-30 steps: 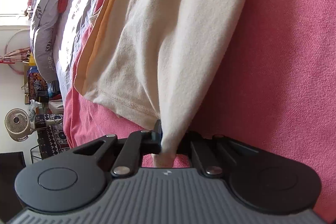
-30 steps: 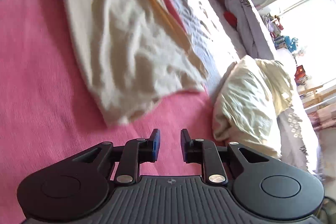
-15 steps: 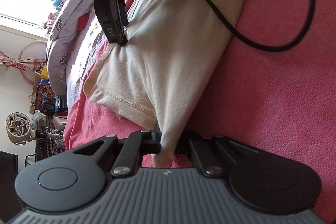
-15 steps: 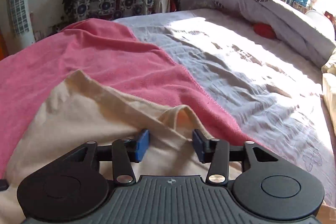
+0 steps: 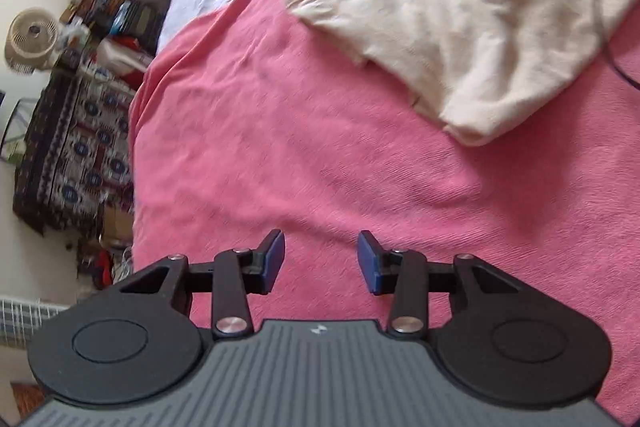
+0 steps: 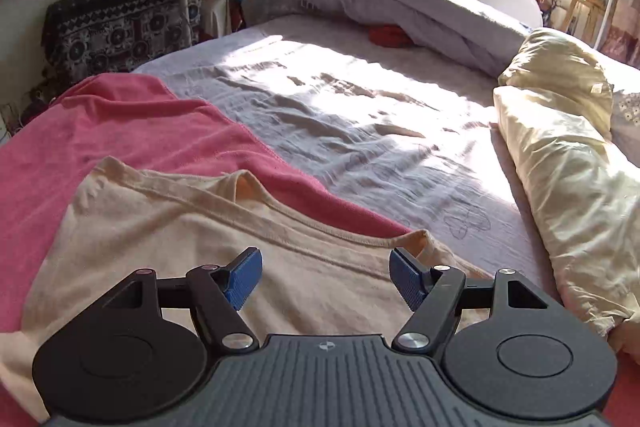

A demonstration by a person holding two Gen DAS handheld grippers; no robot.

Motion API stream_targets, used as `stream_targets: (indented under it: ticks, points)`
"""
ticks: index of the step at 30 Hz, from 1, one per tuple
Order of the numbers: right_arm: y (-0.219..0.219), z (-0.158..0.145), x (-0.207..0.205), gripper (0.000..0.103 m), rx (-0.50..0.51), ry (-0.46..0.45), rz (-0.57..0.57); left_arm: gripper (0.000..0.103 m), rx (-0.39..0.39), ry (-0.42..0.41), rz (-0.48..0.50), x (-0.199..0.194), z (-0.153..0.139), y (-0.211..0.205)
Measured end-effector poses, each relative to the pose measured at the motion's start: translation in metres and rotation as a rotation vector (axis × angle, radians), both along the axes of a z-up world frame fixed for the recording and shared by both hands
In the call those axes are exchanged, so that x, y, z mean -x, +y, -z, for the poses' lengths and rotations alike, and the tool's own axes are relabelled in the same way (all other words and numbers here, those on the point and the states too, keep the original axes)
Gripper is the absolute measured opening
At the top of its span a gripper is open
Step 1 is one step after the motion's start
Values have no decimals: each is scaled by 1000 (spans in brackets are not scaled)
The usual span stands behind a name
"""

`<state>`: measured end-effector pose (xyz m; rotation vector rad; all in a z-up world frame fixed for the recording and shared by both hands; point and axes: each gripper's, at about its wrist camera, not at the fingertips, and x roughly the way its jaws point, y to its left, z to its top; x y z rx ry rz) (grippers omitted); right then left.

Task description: Fold clothes

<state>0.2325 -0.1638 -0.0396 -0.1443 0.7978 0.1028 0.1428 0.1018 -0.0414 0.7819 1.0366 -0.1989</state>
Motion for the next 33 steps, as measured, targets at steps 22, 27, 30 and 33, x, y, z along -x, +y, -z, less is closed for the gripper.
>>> stream_targets:
  ticks: [22,27,30,33]
  points:
    - [-115,38,123,92,40,304,191,72,389,67,-367,-171,18,-64]
    - [-110,13,136,89,68,291,250,58,315,-25,-540,-196,-1,-30]
    - [-96,-12,130,89,22,185,196,58,363,-68,-515,-189,-24,-29]
    - [-77,-22,103,89,-50,111,123,60,410,-66,-383,-165,-37,-53]
